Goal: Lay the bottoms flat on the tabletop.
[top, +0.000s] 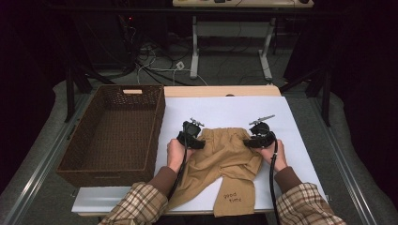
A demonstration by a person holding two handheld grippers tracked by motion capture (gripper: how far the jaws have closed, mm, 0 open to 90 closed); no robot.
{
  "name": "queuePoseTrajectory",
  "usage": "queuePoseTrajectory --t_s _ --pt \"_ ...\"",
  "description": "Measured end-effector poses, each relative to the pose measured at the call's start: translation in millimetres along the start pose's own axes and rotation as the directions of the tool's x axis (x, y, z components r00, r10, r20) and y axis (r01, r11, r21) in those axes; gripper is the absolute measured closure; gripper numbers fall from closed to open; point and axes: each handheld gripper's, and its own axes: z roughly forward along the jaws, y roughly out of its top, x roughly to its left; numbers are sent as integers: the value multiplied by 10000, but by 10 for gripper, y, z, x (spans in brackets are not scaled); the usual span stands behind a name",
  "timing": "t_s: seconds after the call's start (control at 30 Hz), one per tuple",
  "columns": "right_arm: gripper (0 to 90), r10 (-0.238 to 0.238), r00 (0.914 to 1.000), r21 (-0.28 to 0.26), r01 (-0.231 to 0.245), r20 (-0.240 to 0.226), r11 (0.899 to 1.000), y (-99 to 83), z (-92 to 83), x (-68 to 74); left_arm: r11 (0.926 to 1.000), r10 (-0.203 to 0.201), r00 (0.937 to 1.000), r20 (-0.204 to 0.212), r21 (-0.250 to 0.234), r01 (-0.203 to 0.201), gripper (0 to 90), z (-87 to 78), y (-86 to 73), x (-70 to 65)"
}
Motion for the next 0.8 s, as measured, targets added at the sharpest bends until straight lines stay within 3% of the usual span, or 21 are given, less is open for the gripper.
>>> queuePoseTrajectory --t_s 0.1,0.17,0.27,0.37,0.5,0.6,0.67,0.7,0.8 --pt "804 19 9999 21 -18 -109 10000 -5 0 24 9993 367 9990 243 67 -368 725 7 -2 -38" --pt "843 -132 9998 51 133 -128 9999 0 0 51 9983 582 9982 124 66 -583 798 3 1 -58" --pt "852 -166 9998 -103 167 99 9998 10 -22 62 9989 387 9992 115 -277 -383 834 -18 -15 -39" --pt "852 -371 9985 -602 395 413 9974 52 -95 84 9955 358 9991 -207 -873 -375 843 -91 15 -35" --pt "850 -587 9937 -1611 736 951 9842 169 -304 134 9826 471 9966 -673 -1763 -583 846 -318 167 -47" --pt "850 -564 9922 -2490 829 1114 9650 267 -504 148 9623 411 9943 -982 -2639 -658 847 -521 281 -58" --pt "850 -603 9903 -2762 931 1252 9566 296 -589 158 9501 446 9929 -1100 -3025 -762 847 -608 305 -81" --pt "850 -573 9905 -2844 912 1251 9544 292 -602 157 9481 468 9927 -1110 -3080 -791 847 -620 298 -100" --pt "850 -545 9919 -2783 847 1144 9568 212 -574 160 9520 543 9931 -1038 -2946 -829 847 -585 209 -143"
